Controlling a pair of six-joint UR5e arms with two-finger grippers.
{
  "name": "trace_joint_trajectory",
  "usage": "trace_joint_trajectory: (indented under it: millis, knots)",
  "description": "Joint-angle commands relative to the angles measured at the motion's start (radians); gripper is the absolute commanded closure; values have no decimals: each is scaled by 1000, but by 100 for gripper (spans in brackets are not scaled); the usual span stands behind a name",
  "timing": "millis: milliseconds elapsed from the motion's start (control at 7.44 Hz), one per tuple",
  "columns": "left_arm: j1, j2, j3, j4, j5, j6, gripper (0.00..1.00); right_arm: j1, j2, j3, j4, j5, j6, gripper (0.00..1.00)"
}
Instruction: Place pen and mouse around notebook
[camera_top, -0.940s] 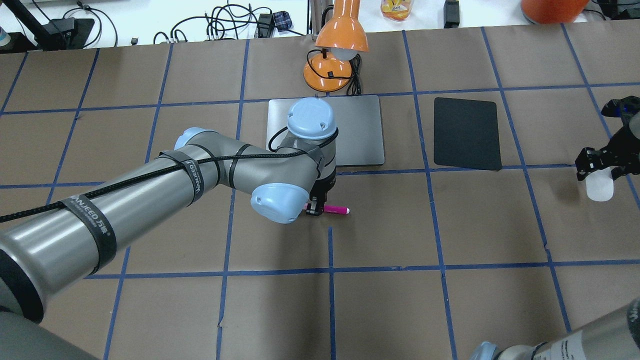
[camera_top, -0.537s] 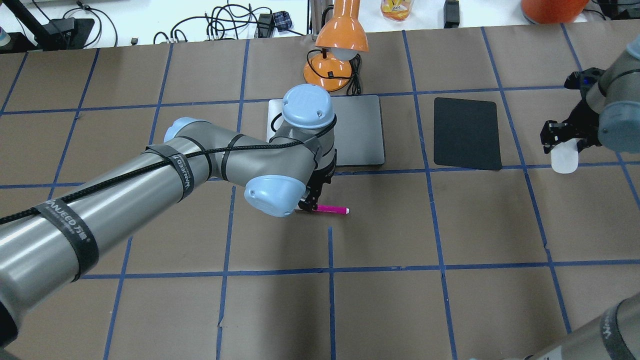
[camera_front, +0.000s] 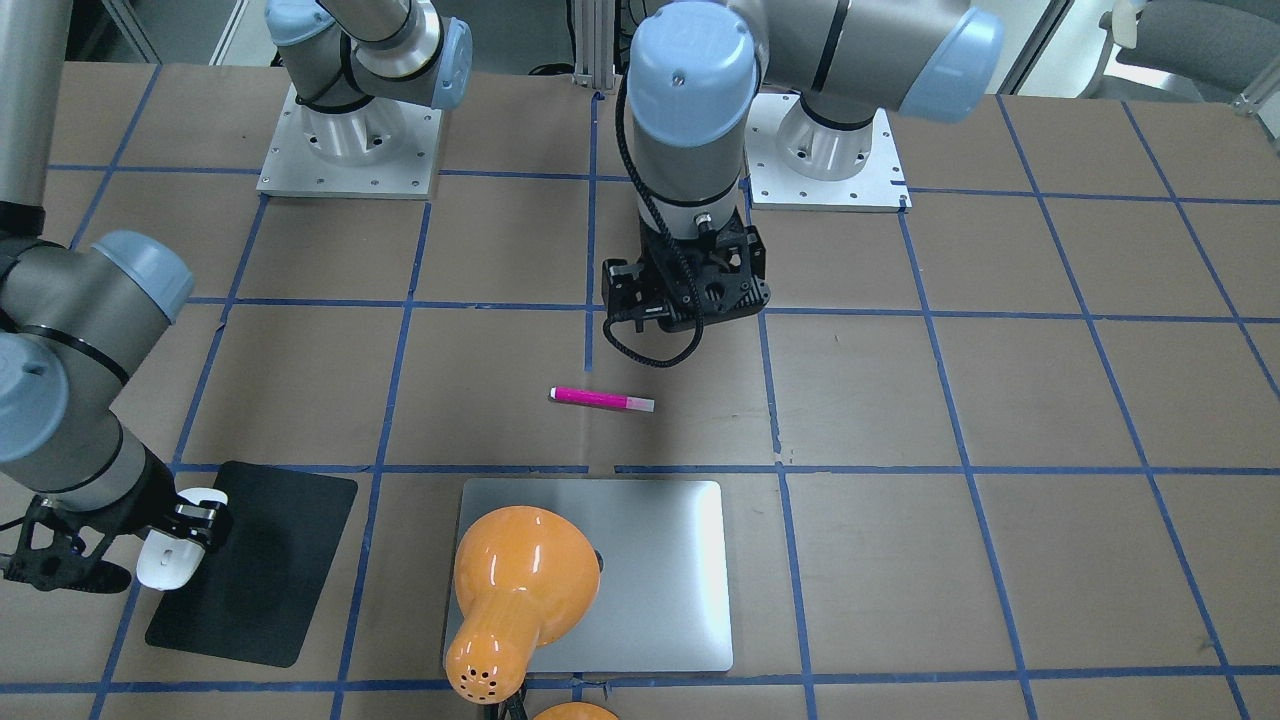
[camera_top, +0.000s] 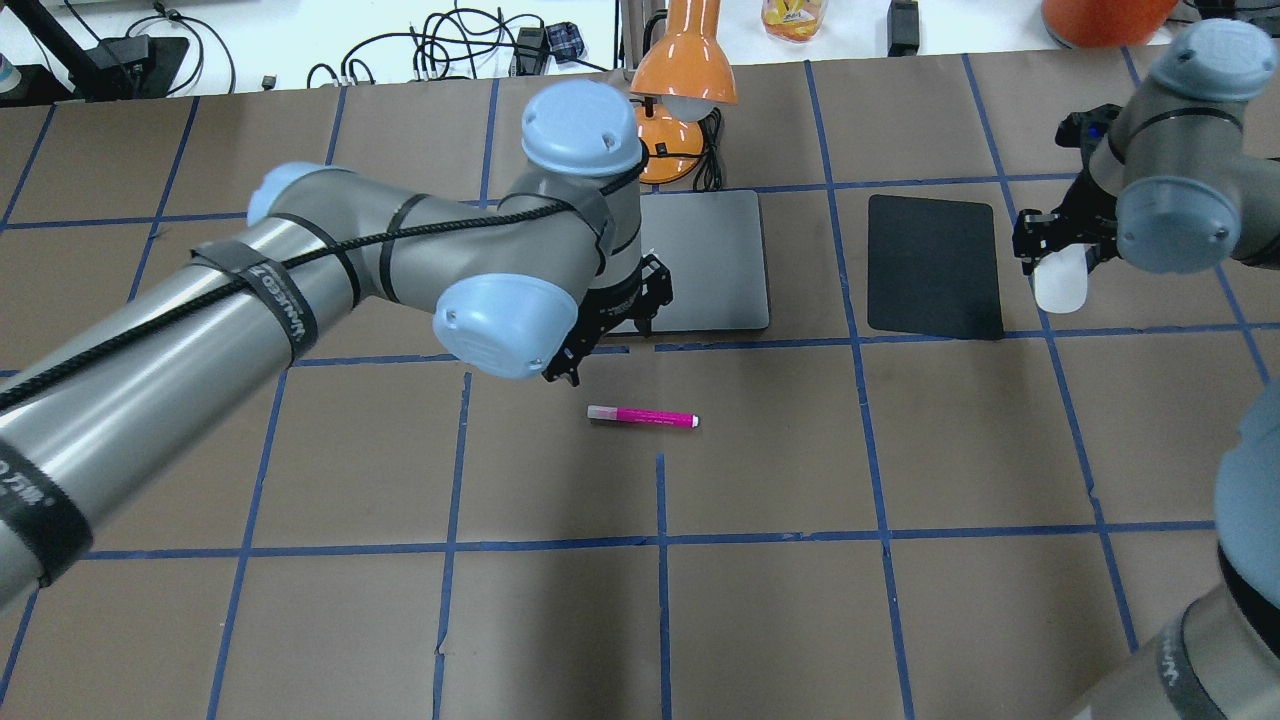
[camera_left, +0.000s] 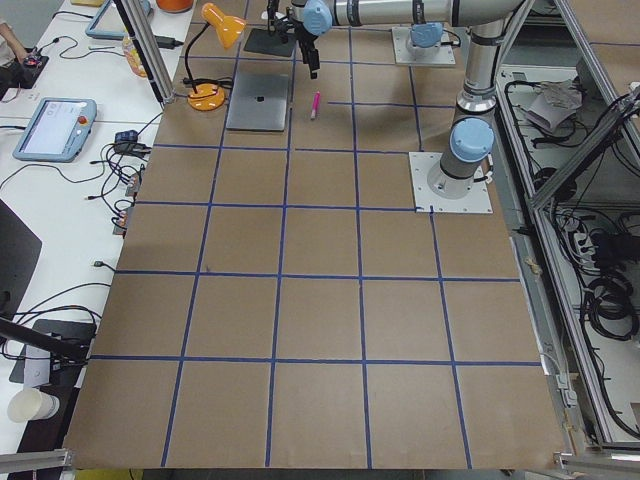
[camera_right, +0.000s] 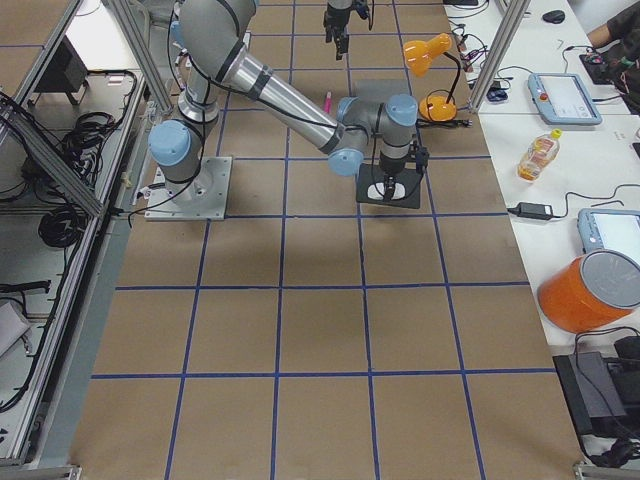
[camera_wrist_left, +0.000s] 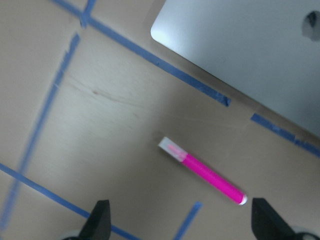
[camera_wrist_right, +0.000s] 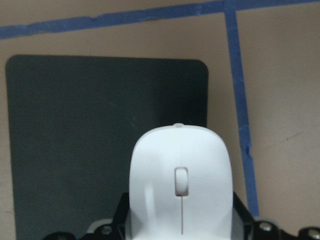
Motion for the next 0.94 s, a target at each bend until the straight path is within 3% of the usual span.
trace_joint_trajectory:
  millis: [0, 537, 672, 806]
  knots:
    - [89, 120, 9, -21, 2, 280, 0, 38, 73, -61, 1, 12, 47, 40]
    - [224, 178, 1, -20, -24, 378, 0, 42, 94, -55, 3, 35, 44, 37]
    - [229, 177, 1, -20, -83, 378, 0, 42, 93, -55, 3, 35, 44, 34]
    - [230, 177, 1, -23, -105, 378, 0, 45, 95, -55, 3, 35, 43, 12]
